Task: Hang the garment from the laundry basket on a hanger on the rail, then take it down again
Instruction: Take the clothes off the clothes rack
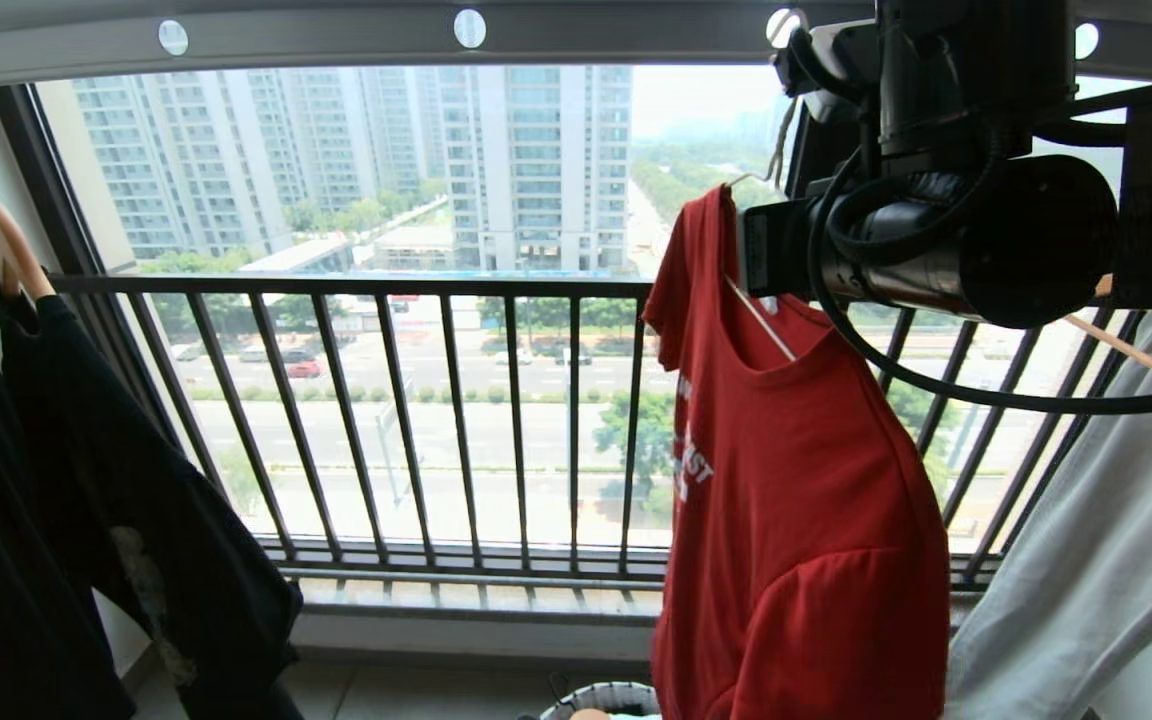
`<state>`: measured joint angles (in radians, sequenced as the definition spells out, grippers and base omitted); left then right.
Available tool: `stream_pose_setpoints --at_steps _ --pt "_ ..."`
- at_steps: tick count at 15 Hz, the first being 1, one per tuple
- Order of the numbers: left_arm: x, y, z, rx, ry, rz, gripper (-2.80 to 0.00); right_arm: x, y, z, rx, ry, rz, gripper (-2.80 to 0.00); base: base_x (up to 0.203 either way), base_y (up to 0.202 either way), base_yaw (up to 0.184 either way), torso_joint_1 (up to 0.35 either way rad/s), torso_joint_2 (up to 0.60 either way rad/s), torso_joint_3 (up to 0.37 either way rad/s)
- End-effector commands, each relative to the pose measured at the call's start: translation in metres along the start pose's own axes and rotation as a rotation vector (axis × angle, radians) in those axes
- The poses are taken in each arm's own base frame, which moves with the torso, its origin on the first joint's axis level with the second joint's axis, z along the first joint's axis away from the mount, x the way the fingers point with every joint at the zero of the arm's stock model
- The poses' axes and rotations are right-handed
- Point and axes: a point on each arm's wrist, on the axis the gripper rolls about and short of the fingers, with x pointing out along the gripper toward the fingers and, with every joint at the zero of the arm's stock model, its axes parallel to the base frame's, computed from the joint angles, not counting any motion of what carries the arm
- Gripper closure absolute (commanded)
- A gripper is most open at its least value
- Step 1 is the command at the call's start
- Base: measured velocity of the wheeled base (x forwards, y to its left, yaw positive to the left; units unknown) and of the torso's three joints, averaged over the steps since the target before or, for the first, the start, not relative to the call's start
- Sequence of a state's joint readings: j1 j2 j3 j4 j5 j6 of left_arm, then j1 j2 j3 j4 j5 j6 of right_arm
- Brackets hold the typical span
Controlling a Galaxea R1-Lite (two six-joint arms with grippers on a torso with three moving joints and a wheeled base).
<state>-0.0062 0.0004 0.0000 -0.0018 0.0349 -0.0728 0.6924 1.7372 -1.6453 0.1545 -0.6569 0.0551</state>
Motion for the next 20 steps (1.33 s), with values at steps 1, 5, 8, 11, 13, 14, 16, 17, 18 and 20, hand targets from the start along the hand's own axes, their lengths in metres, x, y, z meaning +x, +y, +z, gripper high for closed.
stream_pose_setpoints --at_steps 1,5,8,11,13,14,16,17,18,20 --pt "0.000 0.000 0.000 -0.001 0.001 0.001 0.00 -0.004 -0.001 0.000 0.003 -0.003 0.001 0.00 0.000 0.000 0.000 0.000 0.00 0.000" --pt "0.000 0.000 0.000 -0.001 0.000 0.000 0.00 -0.003 0.004 -0.005 0.031 -0.052 0.005 0.00 0.000 0.000 0.000 0.000 0.00 0.000" --pt "0.000 0.000 0.000 -0.001 0.001 0.000 0.00 -0.004 0.004 -0.006 0.034 -0.057 0.005 0.00 0.000 0.000 0.000 0.000 0.00 0.000" --pt "0.000 0.000 0.000 -0.001 0.000 0.000 0.00 -0.004 0.004 -0.005 0.039 -0.061 -0.004 0.00 0.000 0.000 0.000 0.000 0.00 0.000" --pt "0.000 0.000 0.000 -0.001 0.000 0.000 0.00 -0.003 0.004 -0.006 0.035 -0.059 -0.004 0.00 0.000 0.000 0.000 0.000 0.00 0.000" --pt "0.000 0.000 0.000 -0.001 0.001 0.001 0.00 -0.002 0.005 -0.007 0.033 -0.055 -0.004 0.00 0.000 0.000 0.000 0.000 0.00 0.000" --pt "0.000 0.000 0.000 -0.001 0.001 0.001 0.00 0.000 0.006 -0.009 0.023 -0.048 -0.026 0.00 0.000 0.000 0.000 0.000 0.00 0.000" --pt "0.000 0.000 0.000 -0.001 0.001 0.000 0.00 0.003 0.008 -0.012 0.004 -0.042 -0.057 0.00 0.000 0.000 0.000 0.000 0.00 0.000" --pt "0.000 0.000 0.000 -0.001 0.000 0.000 0.00 0.003 0.009 -0.012 -0.012 -0.041 -0.074 0.00 0.000 0.000 0.000 0.000 0.00 0.000" --pt "0.000 0.000 0.000 -0.001 0.000 0.000 0.00 0.000 0.011 -0.011 -0.011 -0.047 -0.069 0.00 0.000 0.000 0.000 0.000 0.00 0.000"
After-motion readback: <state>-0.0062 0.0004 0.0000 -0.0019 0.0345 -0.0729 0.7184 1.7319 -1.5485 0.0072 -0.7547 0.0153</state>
